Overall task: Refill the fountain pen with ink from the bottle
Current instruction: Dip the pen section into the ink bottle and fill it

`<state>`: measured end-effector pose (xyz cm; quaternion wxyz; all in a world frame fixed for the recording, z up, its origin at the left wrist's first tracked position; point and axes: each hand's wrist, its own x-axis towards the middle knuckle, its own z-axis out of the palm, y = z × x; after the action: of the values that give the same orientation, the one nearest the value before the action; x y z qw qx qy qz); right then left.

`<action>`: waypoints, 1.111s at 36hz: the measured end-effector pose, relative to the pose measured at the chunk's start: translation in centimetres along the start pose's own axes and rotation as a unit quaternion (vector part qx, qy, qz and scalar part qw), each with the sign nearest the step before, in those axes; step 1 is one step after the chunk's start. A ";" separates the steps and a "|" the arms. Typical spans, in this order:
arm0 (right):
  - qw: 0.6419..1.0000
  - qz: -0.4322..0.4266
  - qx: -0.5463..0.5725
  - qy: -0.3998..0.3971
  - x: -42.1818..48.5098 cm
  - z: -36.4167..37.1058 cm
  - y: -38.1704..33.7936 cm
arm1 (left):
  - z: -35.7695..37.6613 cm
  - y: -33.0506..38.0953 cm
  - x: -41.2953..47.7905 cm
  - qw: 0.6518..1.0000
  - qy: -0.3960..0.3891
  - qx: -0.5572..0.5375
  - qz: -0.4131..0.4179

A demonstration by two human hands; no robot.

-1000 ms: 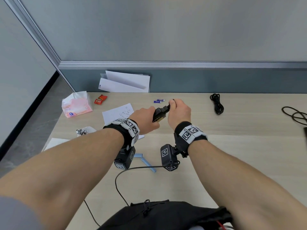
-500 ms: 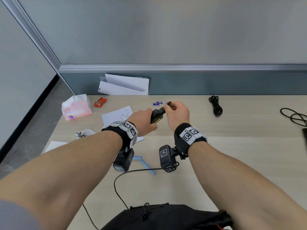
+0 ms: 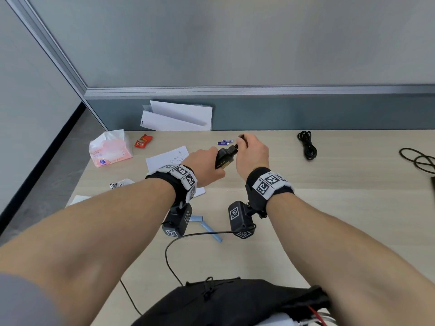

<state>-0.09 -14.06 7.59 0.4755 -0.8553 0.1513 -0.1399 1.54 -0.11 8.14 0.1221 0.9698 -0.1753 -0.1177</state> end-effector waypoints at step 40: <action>0.997 0.034 0.067 -0.009 -0.3 0.2 0.2 | 0.3 -0.5 -0.2 1.000 0.007 -0.007 -0.008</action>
<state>-0.34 -13.86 7.25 0.5376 -0.8171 0.1659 -0.1257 1.47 0.35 7.70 0.1289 0.9712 -0.1656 -0.1130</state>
